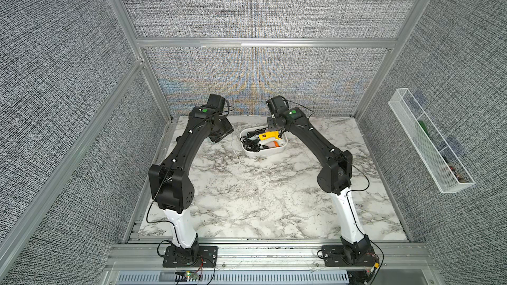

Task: Put the hot melt glue gun into the storage box
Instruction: Place the hot melt adhesive gun in the storage box.

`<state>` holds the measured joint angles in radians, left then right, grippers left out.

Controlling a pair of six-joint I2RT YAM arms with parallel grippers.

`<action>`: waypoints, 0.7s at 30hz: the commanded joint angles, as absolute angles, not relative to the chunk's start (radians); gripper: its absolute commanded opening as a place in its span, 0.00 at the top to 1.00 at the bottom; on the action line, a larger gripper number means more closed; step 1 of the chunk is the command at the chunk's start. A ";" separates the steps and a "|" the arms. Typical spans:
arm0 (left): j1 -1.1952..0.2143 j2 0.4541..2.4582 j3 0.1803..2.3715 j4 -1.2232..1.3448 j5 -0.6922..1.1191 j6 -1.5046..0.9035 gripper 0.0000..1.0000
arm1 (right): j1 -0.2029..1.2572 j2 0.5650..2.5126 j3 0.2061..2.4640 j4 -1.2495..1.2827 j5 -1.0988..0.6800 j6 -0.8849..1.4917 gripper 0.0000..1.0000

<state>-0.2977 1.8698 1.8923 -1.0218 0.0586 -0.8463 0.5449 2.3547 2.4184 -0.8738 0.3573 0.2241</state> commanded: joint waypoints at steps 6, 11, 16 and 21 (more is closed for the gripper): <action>-0.296 1.862 1.899 -1.031 0.048 -0.839 0.47 | 0.548 2.424 2.459 -0.811 0.452 0.168 0.85; -0.296 1.862 1.893 -1.031 0.046 -0.839 0.48 | 0.548 2.440 2.463 -0.751 0.480 0.150 0.84; -0.296 1.864 1.889 -1.031 0.049 -0.841 0.48 | 0.551 2.485 2.513 -0.728 0.490 0.124 0.83; -0.296 1.864 1.883 -1.030 0.051 -0.840 0.48 | 0.575 2.523 2.524 -0.688 0.524 0.066 0.82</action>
<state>-0.2977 1.8698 1.8843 -1.0218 0.0547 -0.8455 0.5632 2.5099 2.5156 -0.7494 0.4660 0.1143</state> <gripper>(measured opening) 0.524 0.403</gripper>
